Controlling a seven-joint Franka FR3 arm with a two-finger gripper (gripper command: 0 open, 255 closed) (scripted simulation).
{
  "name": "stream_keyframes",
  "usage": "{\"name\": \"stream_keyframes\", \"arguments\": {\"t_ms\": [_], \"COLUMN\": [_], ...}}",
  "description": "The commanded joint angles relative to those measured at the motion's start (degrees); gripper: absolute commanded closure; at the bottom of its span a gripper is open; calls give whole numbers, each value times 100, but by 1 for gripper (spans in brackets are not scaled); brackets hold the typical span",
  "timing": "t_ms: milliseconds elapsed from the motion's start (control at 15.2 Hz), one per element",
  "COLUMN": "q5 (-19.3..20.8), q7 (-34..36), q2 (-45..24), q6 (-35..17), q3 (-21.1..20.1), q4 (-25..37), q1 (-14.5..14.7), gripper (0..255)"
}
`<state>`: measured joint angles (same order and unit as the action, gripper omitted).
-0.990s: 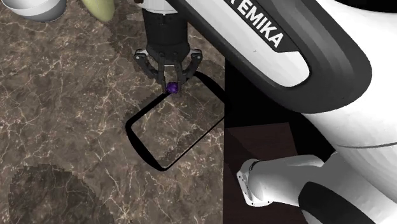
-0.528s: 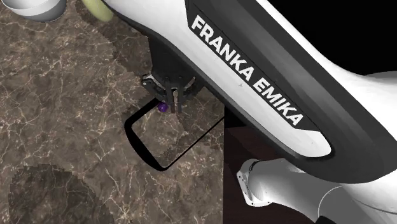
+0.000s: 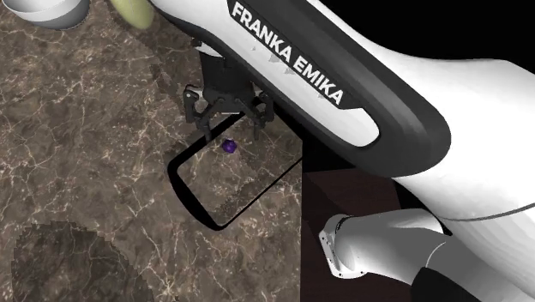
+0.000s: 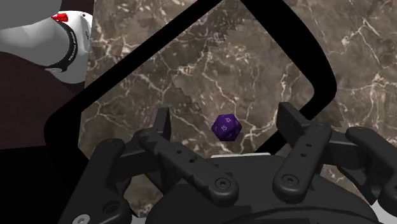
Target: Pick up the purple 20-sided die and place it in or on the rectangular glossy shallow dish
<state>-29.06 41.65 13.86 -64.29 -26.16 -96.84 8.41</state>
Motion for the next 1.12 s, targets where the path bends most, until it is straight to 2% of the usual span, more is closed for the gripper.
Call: {"name": "stream_keyframes", "arguments": {"t_ms": [0,132,660,1056], "q5": [55,97,-42,-42], "q7": [-65,-89,-265,-265], "q2": [-441,-872,-455,-455], "q6": [-151,-273,-751,-751], "q3": [-47,-92,-141,-141], "q4": [73,178,-696,-696], "q1": [-24,-21,48,47], "gripper": [0,0,0,0]}}
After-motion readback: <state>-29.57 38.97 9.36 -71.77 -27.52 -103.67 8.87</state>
